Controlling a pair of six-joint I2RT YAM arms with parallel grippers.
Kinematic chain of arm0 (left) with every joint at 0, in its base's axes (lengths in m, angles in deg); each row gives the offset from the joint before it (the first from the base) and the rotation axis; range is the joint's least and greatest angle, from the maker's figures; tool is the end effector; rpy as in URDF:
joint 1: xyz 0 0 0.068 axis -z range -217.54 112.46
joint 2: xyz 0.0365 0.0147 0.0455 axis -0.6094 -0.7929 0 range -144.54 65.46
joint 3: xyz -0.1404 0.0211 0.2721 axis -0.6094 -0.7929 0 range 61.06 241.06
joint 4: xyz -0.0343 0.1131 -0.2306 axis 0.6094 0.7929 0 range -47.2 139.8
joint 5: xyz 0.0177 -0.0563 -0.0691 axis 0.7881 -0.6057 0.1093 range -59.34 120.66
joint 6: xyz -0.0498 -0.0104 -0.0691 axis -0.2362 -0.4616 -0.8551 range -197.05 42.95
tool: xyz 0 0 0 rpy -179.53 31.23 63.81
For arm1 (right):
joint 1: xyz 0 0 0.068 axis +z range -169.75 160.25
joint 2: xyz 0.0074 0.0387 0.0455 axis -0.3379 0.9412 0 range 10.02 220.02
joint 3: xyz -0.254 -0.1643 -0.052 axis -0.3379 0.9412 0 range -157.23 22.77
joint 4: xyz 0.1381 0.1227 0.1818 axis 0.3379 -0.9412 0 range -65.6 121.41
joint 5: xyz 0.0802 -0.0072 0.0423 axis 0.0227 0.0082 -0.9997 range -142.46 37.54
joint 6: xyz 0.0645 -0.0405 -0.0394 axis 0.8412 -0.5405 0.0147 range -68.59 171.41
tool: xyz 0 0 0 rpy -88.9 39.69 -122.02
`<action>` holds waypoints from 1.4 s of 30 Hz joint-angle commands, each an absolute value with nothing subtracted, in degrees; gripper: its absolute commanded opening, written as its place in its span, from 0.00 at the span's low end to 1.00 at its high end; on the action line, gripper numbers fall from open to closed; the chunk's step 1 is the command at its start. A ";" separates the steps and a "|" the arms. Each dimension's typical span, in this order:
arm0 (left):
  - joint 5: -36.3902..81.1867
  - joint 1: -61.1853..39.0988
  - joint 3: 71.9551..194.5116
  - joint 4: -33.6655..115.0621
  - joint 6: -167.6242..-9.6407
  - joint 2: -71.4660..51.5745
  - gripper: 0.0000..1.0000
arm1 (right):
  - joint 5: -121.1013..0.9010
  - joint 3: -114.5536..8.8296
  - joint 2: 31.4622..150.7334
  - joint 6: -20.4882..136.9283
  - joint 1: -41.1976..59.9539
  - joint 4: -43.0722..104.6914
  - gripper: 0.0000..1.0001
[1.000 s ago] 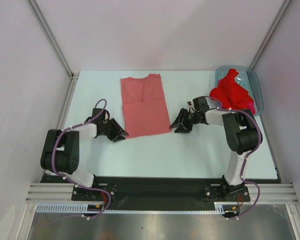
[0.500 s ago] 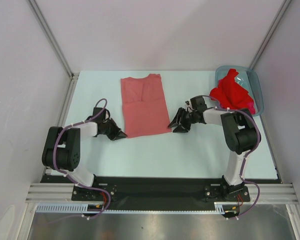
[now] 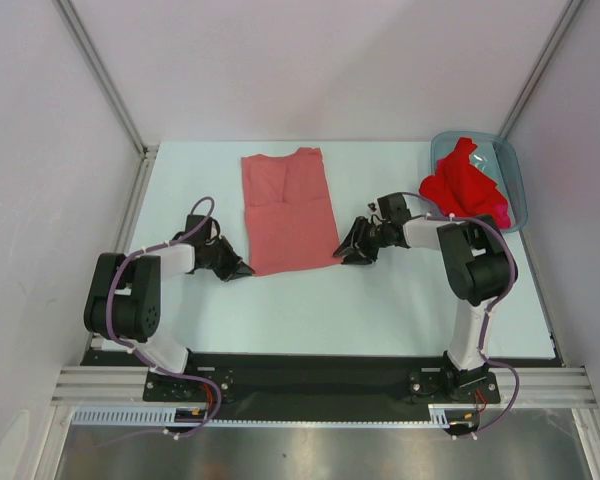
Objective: Fold and stack the t-shirts
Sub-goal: Fold the tshirt
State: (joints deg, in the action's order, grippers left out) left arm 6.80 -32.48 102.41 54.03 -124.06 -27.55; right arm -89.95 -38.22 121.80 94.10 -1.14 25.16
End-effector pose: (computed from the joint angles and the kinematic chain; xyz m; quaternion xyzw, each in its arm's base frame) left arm 0.2946 -0.0569 0.1317 -0.2952 0.9055 -0.2812 0.1178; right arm 0.3680 0.1725 0.1288 0.1004 0.9071 0.4020 0.0741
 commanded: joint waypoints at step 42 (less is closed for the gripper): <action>29.33 -3.36 78.47 80.50 -146.83 30.91 0.00 | -84.36 -6.77 83.79 86.91 2.84 15.50 0.00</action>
State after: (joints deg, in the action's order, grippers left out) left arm 23.74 -5.80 79.63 72.84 -141.06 26.81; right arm -85.45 -8.56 89.83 88.44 2.73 19.22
